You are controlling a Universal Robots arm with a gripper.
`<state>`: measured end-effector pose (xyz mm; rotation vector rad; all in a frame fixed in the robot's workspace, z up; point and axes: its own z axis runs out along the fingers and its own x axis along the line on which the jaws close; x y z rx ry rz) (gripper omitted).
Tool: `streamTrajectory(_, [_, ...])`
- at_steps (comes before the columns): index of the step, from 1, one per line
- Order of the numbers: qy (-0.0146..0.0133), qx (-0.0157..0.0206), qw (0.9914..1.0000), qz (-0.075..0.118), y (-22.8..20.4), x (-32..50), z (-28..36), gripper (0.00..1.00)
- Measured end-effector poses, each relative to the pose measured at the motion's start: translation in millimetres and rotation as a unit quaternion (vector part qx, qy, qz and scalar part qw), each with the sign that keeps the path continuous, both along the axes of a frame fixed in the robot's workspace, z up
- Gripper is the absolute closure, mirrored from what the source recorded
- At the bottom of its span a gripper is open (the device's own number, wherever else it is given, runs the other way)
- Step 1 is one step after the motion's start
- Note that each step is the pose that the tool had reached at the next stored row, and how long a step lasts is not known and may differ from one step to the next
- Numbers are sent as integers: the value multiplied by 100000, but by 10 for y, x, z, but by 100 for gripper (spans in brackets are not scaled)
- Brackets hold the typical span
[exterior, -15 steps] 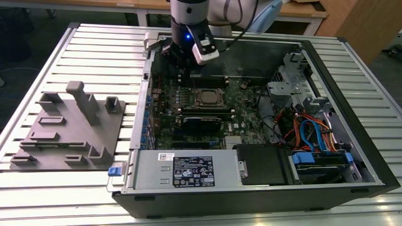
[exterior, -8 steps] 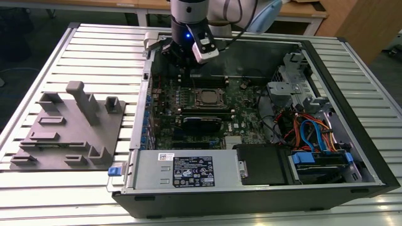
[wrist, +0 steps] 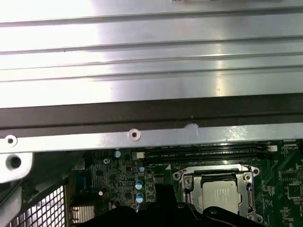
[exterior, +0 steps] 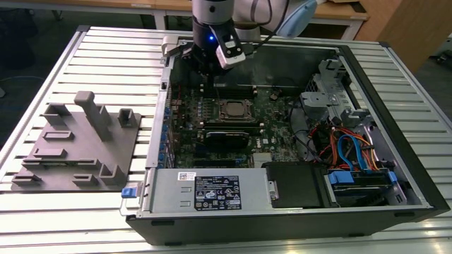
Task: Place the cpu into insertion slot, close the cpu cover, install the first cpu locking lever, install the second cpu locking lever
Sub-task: 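Install the first cpu locking lever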
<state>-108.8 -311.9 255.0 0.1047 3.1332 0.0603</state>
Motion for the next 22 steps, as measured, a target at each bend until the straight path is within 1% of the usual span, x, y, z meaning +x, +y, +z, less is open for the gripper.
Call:
streamTrajectory(7, [3,-3,100000,4,7,21,0,90])
streamTrajectory(17, [2,2,100000,1,7,125,-2,90])
streamTrajectory(22, [1,-1,100000,1,7,191,-4,90])
